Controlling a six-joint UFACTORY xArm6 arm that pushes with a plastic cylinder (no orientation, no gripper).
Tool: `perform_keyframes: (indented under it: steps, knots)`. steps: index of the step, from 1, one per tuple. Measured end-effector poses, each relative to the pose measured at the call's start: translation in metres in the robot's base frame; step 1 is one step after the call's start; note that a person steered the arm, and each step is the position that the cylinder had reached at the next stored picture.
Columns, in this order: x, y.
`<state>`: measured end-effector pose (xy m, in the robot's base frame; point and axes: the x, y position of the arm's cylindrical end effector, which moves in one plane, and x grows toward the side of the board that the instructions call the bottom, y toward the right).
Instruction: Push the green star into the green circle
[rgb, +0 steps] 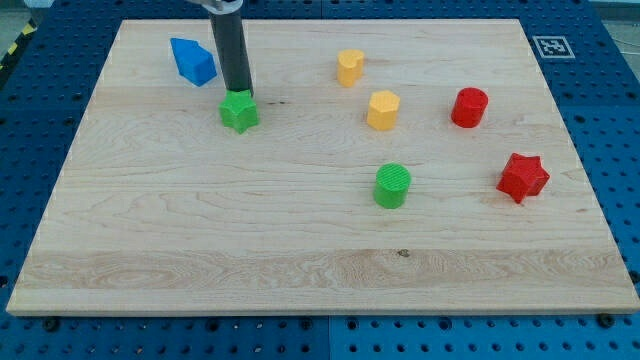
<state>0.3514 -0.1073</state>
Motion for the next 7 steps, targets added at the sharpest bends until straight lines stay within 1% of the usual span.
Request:
perform_keyframes:
  steps: [2,3,4,6,7]
  knots:
    - [0.047,-0.001]
    - [0.061,-0.017]
    - [0.084,-0.021]
    - [0.146,-0.021]
    - [0.159,-0.021]
